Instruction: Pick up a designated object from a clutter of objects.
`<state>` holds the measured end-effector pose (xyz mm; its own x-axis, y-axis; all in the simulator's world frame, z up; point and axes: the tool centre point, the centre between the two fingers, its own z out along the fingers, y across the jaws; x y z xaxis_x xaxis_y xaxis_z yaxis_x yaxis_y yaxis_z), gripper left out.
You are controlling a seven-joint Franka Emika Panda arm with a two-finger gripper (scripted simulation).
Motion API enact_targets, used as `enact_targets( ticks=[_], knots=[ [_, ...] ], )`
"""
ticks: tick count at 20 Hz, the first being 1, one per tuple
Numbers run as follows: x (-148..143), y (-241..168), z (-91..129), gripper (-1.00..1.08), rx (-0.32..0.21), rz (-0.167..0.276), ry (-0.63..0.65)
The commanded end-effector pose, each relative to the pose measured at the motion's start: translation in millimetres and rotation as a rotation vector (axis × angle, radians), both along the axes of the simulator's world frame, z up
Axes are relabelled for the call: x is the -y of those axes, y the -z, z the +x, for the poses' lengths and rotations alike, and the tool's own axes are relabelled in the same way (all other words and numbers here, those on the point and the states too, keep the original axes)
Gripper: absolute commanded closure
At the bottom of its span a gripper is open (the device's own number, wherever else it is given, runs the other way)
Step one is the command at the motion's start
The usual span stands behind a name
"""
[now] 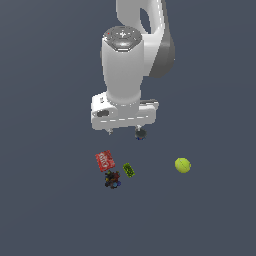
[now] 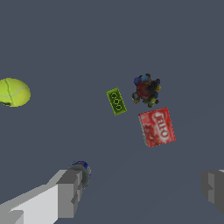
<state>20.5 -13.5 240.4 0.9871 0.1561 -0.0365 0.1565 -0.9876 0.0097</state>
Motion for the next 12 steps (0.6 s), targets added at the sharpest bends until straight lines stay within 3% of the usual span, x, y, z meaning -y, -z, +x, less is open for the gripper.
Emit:
enact_targets(
  ticks=[1, 12],
  knots=[
    [12, 22, 6, -0.92, 0.003, 0.005, -0.033],
    [68, 124, 19, -0.92, 0.023, 0.02, -0.185]
  ],
)
